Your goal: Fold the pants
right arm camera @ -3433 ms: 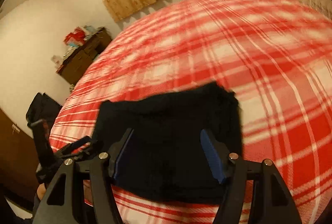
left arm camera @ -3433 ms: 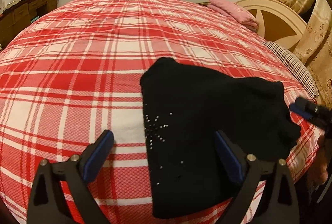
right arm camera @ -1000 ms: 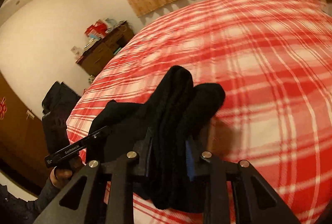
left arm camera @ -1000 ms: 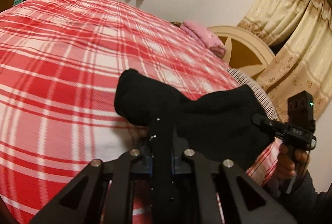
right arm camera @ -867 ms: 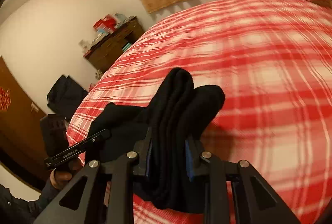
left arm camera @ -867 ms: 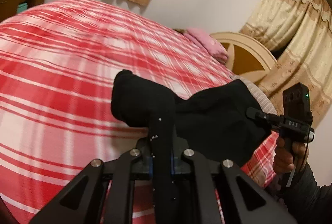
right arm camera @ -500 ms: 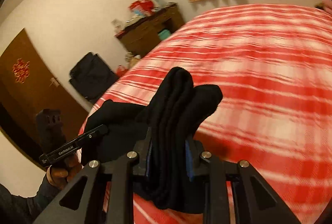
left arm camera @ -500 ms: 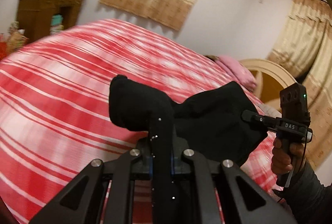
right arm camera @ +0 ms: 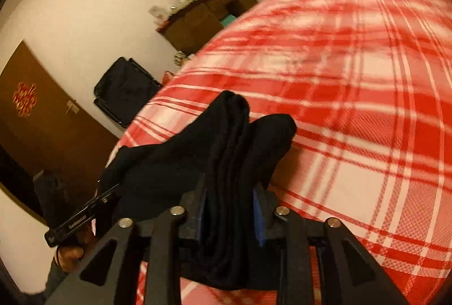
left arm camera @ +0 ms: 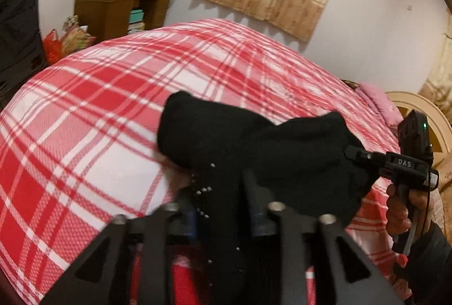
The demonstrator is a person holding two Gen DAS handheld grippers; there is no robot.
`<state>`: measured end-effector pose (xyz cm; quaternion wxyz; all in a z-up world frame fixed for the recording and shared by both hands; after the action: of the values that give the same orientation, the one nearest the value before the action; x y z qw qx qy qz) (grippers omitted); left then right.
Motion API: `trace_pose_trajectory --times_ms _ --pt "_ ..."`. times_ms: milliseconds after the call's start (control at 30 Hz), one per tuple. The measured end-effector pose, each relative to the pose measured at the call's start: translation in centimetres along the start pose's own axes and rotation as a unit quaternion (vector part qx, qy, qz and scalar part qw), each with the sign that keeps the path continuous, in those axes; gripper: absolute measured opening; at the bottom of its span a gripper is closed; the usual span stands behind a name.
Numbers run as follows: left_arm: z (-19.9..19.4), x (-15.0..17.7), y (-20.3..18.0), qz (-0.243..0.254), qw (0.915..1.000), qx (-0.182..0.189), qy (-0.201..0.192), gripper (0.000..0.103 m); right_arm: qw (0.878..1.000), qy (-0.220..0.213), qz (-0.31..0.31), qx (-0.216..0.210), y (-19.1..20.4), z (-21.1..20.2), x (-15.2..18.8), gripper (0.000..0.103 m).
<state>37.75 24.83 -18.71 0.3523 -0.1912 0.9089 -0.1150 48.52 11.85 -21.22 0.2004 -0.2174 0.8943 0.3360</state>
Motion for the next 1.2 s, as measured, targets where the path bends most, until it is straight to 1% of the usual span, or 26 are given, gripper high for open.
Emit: trace_pose_trajectory --times_ms 100,133,167,200,233,267,333,367,433,500,567,700,867,933,1000,1033,1100,1200 --pt "0.1 -0.2 0.5 0.000 1.0000 -0.005 0.003 0.054 1.000 0.006 0.016 -0.005 -1.4 0.3 0.3 0.036" --pt "0.2 -0.3 0.5 0.002 1.0000 -0.007 0.006 0.056 1.000 0.006 0.021 -0.002 -1.9 0.3 0.3 0.036" --pt "0.3 -0.3 0.4 0.008 0.9999 -0.009 0.006 0.057 1.000 0.007 0.026 0.000 -2.2 0.3 0.4 0.040" --pt "0.2 -0.3 0.3 0.013 0.9998 -0.016 0.005 0.060 1.000 0.007 0.031 0.000 -2.4 0.2 0.5 0.043" --pt "0.0 -0.2 0.2 0.016 0.9996 -0.023 0.005 0.063 0.999 0.006 0.036 0.001 -2.8 0.2 0.5 0.045" --pt "-0.1 -0.1 0.2 0.018 0.9994 -0.030 0.004 0.065 0.999 0.006 0.041 0.001 -3.2 0.2 0.5 0.047" --pt "-0.3 0.1 0.3 0.016 0.9991 -0.040 0.001 0.071 0.999 0.008 0.051 0.006 -3.9 -0.1 0.9 0.053" --pt "-0.4 0.3 0.3 0.014 0.9988 -0.047 -0.002 0.071 0.998 0.005 0.056 0.005 -4.2 -0.2 1.0 0.055" --pt "-0.7 0.6 0.3 0.011 0.9986 -0.052 -0.005 0.074 0.998 0.002 0.064 0.001 -4.6 -0.5 1.3 0.056" --pt "-1.1 0.8 0.5 0.003 0.9983 -0.057 -0.008 0.074 0.997 -0.002 0.071 -0.001 -4.9 -1.1 1.5 0.059" --pt "-1.6 1.1 0.6 -0.001 0.9977 -0.067 -0.008 0.074 0.997 -0.011 0.073 0.012 -5.4 -1.8 1.6 0.063" --pt "-3.5 1.9 1.3 -0.009 0.9946 -0.101 -0.022 0.079 0.996 -0.025 0.081 0.036 -6.0 -3.8 2.8 0.063" --pt "-5.9 4.1 1.2 0.000 0.9911 -0.131 -0.024 0.080 0.991 -0.041 0.101 0.082 -6.8 -7.1 6.5 0.063" --pt "-6.8 4.7 0.7 0.008 0.9888 -0.146 -0.026 0.080 0.989 -0.051 0.101 0.096 -6.4 -8.8 8.1 0.063" --pt "-7.5 5.4 -0.1 0.021 0.9872 -0.156 -0.027 0.080 0.985 -0.056 0.102 0.125 -6.1 -10.2 9.5 0.063" --pt "-7.7 5.6 -0.6 0.024 0.9870 -0.157 -0.027 0.080 0.984 -0.061 0.098 0.139 -5.5 -11.1 10.4 0.063" --pt "-8.1 6.1 -1.7 0.031 0.9888 -0.144 -0.027 0.080 0.983 -0.070 0.088 0.144 -4.1 -12.2 11.7 0.063" --pt "-8.4 6.0 -3.0 0.047 0.9877 -0.146 -0.033 0.080 0.983 -0.080 0.054 0.155 -1.3 -13.6 13.5 0.063"
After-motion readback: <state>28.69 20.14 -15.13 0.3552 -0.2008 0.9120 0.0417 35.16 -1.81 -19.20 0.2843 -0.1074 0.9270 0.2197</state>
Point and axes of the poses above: each gripper's, at about its wrist camera, not at the fingertips, and z roughly the way its jaws point, y to its left, x to its underside, the point moved 10 cm from there along z, roughly the way its jaws point, and after that the axes turned 7 degrees about y, right-handed, at the moved point
